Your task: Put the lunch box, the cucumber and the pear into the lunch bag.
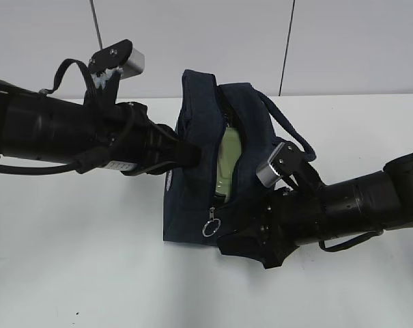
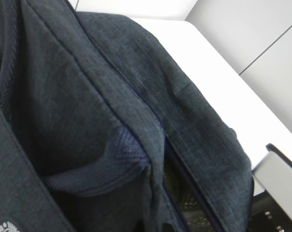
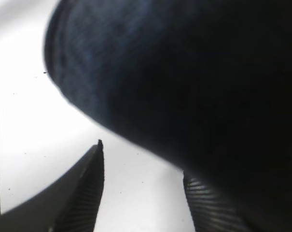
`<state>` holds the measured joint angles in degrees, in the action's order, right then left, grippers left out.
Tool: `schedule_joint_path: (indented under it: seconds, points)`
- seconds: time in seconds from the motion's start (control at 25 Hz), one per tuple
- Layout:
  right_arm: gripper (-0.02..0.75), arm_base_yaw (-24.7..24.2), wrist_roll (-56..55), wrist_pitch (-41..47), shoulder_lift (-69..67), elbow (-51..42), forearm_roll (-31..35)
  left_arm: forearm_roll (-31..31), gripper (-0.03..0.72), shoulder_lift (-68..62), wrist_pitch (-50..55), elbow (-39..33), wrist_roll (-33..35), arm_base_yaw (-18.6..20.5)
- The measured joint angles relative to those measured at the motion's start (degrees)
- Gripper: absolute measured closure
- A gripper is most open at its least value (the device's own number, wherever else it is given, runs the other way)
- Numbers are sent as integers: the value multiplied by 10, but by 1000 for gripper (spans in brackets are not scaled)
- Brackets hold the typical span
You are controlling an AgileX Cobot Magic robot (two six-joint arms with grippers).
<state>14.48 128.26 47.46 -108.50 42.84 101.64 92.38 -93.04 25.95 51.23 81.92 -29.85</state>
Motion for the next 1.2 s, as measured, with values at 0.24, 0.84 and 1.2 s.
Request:
schedule_joint_path:
  seconds: [0.24,0.84,1.2]
  points:
    - [319,0,25,0,0,0,2,10,701,0,0,0,0,0]
    - [319,35,129,-23,-22,7,6,26,701,0,7,0,0,0]
    - [319,35,128,-38,-23,31,6,23,701,0,5,0,0,0]
